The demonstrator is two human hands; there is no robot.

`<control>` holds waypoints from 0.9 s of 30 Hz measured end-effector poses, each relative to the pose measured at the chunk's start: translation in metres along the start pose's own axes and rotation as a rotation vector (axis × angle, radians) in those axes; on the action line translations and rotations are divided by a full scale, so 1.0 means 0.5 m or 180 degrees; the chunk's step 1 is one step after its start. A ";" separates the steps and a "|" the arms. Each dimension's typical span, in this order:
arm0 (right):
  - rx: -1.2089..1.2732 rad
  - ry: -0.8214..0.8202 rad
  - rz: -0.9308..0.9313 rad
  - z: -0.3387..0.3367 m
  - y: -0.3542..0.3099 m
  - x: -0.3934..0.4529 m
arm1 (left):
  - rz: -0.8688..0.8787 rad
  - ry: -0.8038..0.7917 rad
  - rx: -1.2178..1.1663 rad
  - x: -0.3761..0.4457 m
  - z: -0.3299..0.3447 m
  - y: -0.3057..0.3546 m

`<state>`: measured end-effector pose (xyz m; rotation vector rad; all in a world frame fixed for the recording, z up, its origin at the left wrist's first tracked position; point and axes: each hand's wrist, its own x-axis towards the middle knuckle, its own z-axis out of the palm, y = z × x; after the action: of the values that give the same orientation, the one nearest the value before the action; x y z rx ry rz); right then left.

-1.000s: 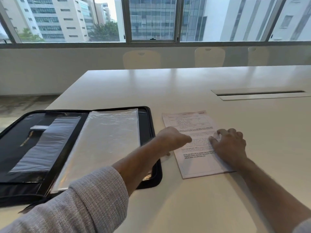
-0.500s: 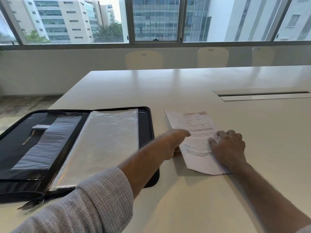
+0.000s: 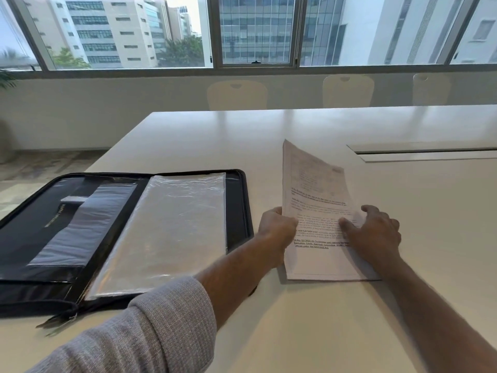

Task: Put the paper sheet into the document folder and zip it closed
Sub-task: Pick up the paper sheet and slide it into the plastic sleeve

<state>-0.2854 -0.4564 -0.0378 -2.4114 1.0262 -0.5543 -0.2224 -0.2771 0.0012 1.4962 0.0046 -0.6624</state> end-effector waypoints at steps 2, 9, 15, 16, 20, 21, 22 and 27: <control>0.0175 -0.0085 0.0112 -0.003 -0.008 0.007 | 0.0062 -0.0055 -0.0033 0.000 -0.018 0.003; 0.2229 -0.0784 0.0711 -0.036 -0.065 0.018 | 0.0298 -0.0105 -0.0054 0.007 -0.095 0.026; 0.2542 -0.0761 0.0219 -0.041 -0.143 0.002 | 0.0581 -0.0078 0.0062 -0.006 -0.160 0.057; 0.2547 -0.0766 0.0116 -0.040 -0.158 -0.001 | 0.0652 -0.0043 0.0092 -0.009 -0.169 0.063; 0.2596 -0.0747 -0.0151 -0.039 -0.215 -0.011 | 0.0885 0.0097 0.0221 -0.018 -0.208 0.091; 0.2594 -0.0732 -0.0212 -0.038 -0.229 -0.014 | 0.0933 0.0126 0.0239 -0.020 -0.217 0.097; 0.2584 -0.0697 -0.0274 -0.035 -0.242 -0.017 | 0.0998 0.0153 0.0271 -0.023 -0.226 0.103; 0.2411 -0.0379 -0.0584 -0.012 -0.309 -0.035 | 0.1365 0.0242 0.0374 -0.034 -0.264 0.126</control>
<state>-0.2130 -0.3497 0.0491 -1.8300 0.4241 -0.6974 -0.1593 -0.1538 0.0510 1.5694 -0.2936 -0.2632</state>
